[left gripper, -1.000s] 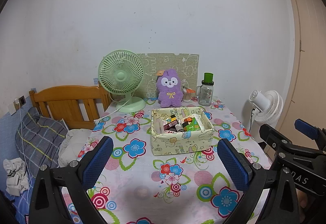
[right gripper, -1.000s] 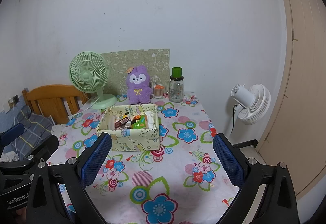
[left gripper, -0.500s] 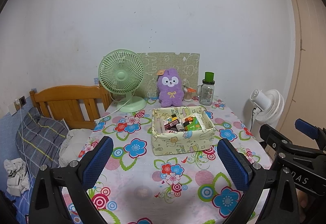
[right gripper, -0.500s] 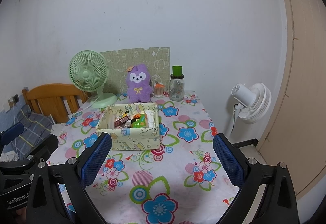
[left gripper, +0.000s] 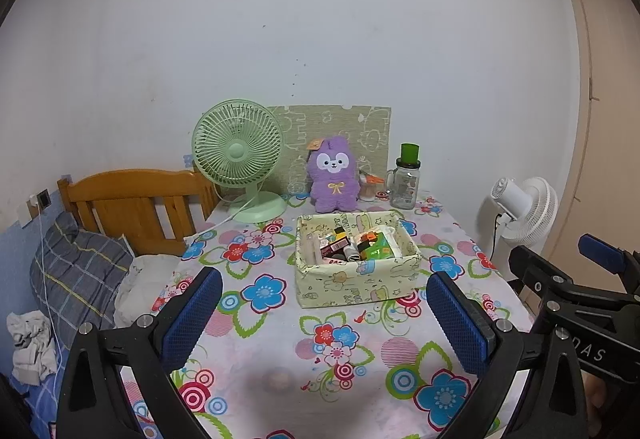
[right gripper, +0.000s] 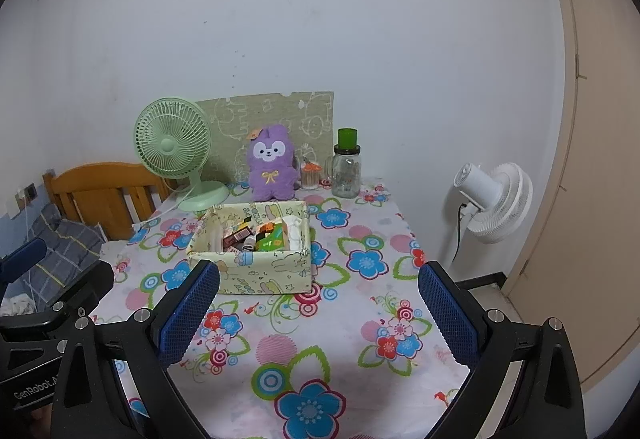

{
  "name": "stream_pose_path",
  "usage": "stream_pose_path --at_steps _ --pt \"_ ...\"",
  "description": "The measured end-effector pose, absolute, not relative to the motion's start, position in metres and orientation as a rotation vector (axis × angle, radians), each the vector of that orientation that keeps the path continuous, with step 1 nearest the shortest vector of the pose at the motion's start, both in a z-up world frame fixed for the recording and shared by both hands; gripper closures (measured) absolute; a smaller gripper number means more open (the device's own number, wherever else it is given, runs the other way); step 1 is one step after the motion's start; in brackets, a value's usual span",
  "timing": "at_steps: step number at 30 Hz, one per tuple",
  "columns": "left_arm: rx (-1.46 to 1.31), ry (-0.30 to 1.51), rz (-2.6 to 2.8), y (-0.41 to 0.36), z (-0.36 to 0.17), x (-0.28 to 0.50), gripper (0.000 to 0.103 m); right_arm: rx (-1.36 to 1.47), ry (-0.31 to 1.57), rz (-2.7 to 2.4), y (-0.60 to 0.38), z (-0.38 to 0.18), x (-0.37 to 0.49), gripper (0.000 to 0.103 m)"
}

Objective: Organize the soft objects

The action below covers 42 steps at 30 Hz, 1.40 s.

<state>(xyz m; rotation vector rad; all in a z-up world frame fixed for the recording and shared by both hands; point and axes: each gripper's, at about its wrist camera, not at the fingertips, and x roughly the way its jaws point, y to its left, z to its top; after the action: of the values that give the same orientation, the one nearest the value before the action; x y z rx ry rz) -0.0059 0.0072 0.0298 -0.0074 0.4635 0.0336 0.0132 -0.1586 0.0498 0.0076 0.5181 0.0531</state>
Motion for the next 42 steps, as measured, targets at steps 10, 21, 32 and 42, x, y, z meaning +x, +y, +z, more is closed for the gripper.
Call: stream_pose_path --at_steps 10,21,32,42 --pt "-0.01 0.464 0.034 0.0071 0.0289 -0.0063 0.0 -0.002 0.513 0.049 -0.1562 0.0504 0.0123 0.002" --pt "-0.013 0.465 0.028 0.0076 0.0292 -0.0063 0.0 -0.004 0.512 0.047 -0.1561 0.0515 0.012 0.002" --pt "-0.013 0.464 0.026 0.0061 0.0288 -0.0078 0.0 -0.008 0.515 0.049 -0.1559 0.0517 0.0103 0.002" --pt "-0.019 0.471 0.024 0.0094 0.0278 -0.0045 0.0 -0.013 0.522 0.047 -0.1521 0.0522 0.0138 0.002"
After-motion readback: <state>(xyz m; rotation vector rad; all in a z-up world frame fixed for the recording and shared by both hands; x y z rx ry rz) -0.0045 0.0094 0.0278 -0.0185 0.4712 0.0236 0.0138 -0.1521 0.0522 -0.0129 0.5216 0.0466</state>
